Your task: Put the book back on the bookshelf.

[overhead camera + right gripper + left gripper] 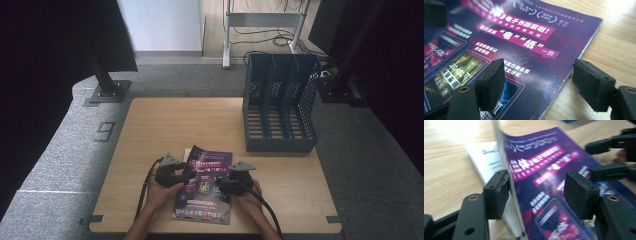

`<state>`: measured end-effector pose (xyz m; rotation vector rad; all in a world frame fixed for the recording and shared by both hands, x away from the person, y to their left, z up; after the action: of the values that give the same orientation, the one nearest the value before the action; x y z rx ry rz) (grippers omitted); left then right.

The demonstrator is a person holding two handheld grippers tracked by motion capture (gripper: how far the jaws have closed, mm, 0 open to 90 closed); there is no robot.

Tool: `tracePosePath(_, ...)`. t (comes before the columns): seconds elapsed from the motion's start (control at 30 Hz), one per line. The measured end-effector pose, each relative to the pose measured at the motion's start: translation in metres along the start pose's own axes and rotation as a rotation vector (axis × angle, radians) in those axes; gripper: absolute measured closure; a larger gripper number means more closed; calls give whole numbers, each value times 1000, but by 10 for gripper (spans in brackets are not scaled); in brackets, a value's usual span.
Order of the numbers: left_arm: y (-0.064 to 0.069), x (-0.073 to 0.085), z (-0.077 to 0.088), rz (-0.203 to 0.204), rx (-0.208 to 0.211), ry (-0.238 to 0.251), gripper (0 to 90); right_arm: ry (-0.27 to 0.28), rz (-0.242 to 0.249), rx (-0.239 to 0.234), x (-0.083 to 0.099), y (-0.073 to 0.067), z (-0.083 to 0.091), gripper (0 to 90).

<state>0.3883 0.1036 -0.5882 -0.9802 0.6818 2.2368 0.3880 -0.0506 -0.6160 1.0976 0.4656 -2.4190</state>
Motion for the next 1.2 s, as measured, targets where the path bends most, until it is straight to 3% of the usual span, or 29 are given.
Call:
tracePosePath(0.03,0,0,0,0,0,0,388,0,0,0,0,0,0,260)
tracePosePath(0.07,8,3,-6,-39,12,-22,382,0,-1,0,0,0,0,261)
tracePosePath(0.1,8,3,-6,-39,12,-22,378,0,-1,0,0,0,0,261)
tracePosePath(0.13,9,6,-11,-71,-24,-49,370,0,0,0,0,0,0,261)
tracePosePath(0.2,7,7,-11,-85,-47,-60,358,0,0,0,0,0,0,261)
tracePosePath(0.47,-6,4,-6,-38,-84,-41,335,0,0,0,0,0,0,261)
tracePosePath(0.63,1,-3,-10,-34,-20,-22,360,0,-1,-1,0,0,0,261)
tracePosePath(0.83,0,-11,-16,-34,-13,-23,432,-1,-2,-1,0,0,0,261)
tracePosePath(1.07,0,-7,-27,-10,5,-96,455,-1,-3,-1,0,0,0,261)
tracePosePath(1.2,1,-5,-29,-1,16,-105,476,0,-3,-1,0,0,0,261)
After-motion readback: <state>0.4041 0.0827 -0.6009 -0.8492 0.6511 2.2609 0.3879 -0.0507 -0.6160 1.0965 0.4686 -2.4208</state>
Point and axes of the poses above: each handheld gripper's, and its own axes: z roughly backward along the jaws, x roughly out of its underside, y roughly to its right, the point moved 10 cm from there along -z, roughly forward along the jaws
